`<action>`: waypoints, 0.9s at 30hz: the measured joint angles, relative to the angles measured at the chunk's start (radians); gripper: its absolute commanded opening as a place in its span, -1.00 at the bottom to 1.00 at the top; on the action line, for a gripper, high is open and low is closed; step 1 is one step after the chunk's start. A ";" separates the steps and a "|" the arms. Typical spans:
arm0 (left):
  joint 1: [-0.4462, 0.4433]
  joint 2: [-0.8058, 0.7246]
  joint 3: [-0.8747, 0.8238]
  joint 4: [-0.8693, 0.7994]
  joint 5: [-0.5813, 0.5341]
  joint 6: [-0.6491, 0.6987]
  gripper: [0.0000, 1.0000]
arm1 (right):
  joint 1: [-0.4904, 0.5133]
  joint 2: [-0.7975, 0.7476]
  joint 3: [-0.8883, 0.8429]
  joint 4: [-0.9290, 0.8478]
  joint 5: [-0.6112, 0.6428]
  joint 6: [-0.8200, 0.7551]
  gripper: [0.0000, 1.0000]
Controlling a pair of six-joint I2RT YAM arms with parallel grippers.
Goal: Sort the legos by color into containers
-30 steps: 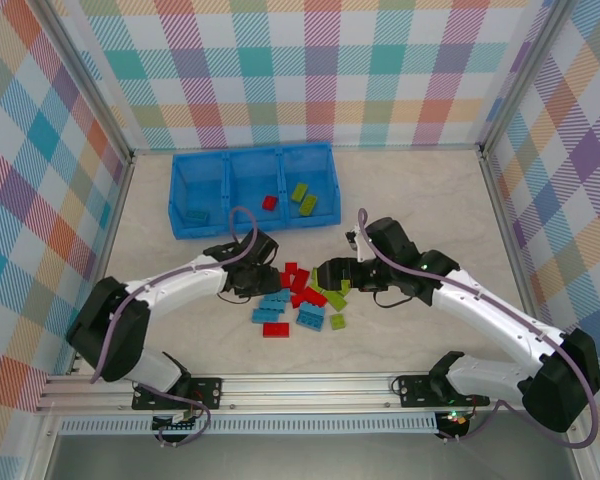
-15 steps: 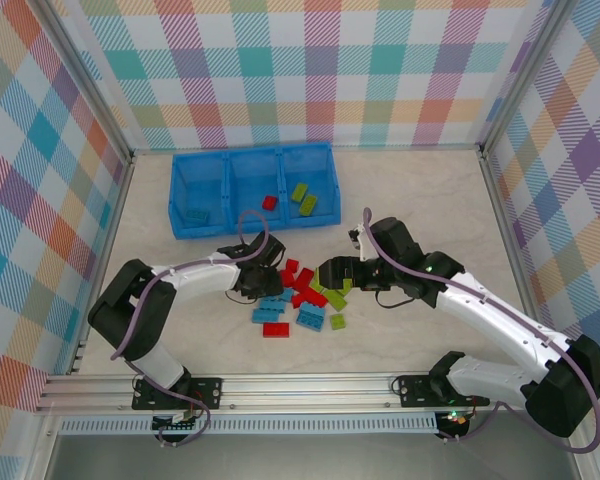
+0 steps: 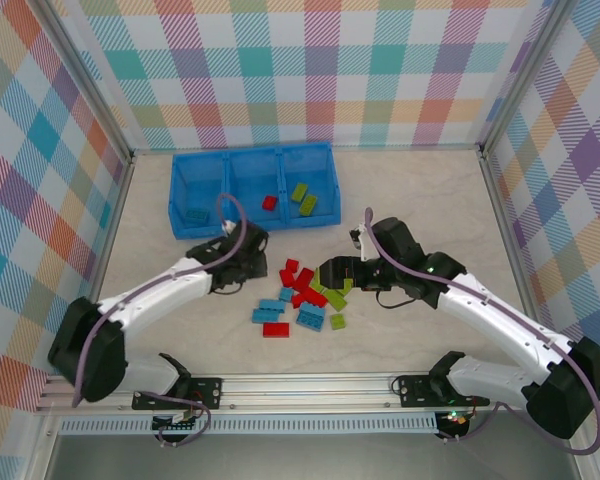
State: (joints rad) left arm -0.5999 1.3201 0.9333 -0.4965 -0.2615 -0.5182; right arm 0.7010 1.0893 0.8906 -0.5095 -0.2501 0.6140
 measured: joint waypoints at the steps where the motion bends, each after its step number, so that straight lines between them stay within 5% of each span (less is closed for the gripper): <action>1: 0.032 -0.018 0.036 -0.001 -0.029 0.023 -0.55 | 0.000 -0.003 0.000 0.000 0.000 0.000 0.96; 6: 0.233 0.013 0.185 0.071 -0.126 0.104 -0.55 | 0.001 -0.021 0.000 -0.002 0.003 0.000 0.96; 12: 0.409 0.330 0.421 0.135 -0.121 0.149 -0.53 | 0.006 -0.066 0.000 -0.031 0.011 0.000 0.97; 16: 0.479 0.523 0.540 0.129 -0.057 0.138 -0.39 | 0.008 -0.098 0.000 -0.058 0.022 0.001 0.96; 19: 0.526 0.585 0.574 0.109 -0.006 0.115 -0.09 | 0.008 -0.121 0.000 -0.075 0.032 0.002 0.97; 27: 0.556 0.529 0.595 0.080 0.103 0.088 0.05 | 0.008 -0.114 0.000 -0.083 0.040 0.003 0.97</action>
State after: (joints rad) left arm -0.0437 1.8488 1.5280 -0.4164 -0.1585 -0.4301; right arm 0.7086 0.9756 0.8906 -0.5926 -0.2096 0.6174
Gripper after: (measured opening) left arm 0.524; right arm 0.982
